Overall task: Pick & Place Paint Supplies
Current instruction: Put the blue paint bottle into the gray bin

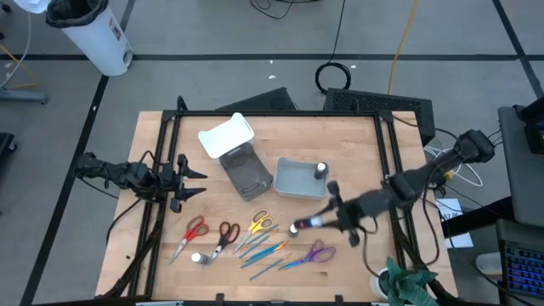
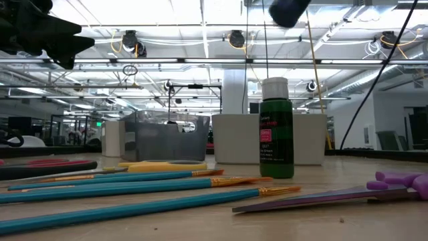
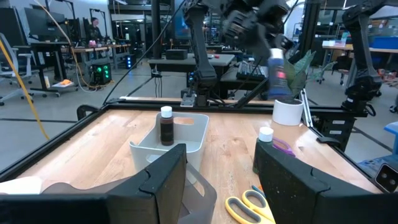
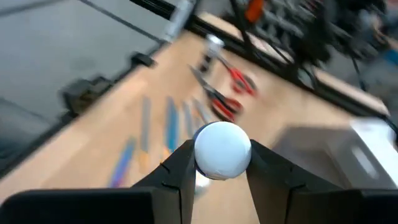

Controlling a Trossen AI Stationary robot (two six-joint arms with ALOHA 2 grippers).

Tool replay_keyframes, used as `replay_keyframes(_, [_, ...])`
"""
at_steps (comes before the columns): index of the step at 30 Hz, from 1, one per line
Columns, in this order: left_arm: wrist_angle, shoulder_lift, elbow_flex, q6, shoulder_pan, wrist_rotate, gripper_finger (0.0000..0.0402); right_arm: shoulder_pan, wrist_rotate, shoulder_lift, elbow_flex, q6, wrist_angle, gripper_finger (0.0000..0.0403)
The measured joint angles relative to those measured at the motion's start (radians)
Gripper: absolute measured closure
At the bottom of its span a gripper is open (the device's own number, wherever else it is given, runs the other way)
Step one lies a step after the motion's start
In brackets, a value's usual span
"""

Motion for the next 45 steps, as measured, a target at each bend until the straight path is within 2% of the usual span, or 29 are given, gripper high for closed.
replay_keyframes(5, [0.000, 0.000, 0.000, 0.000, 0.000, 0.000, 0.0201, -0.174, 0.000, 0.000, 0.085, 0.042, -0.238, 0.0299])
replay_keyframes(10, [0.000, 0.000, 0.000, 0.000, 0.000, 0.000, 0.0201, -0.352, -0.032, 0.000, 0.087, 0.063, -0.401, 0.0299])
replay_keyframes(18, [0.000, 0.000, 0.000, 0.000, 0.000, 0.000, 0.0201, -0.547, -0.186, 0.000, 0.056, 0.050, -0.476, 0.0299])
replay_keyframes(21, [0.000, 0.000, 0.000, 0.000, 0.000, 0.000, 0.0201, -0.570, -0.215, 0.000, 0.028, 0.044, -0.467, 0.0299])
replay_keyframes(30, [0.000, 0.000, 0.000, 0.000, 0.000, 0.000, 0.0201, -0.574, -0.214, 0.000, -0.080, 0.027, -0.403, 0.0299])
replay_keyframes(45, [0.000, 0.000, 0.000, 0.000, 0.000, 0.000, 0.0201, -0.573, -0.240, 0.005, -0.182, 0.050, -0.334, 0.0299])
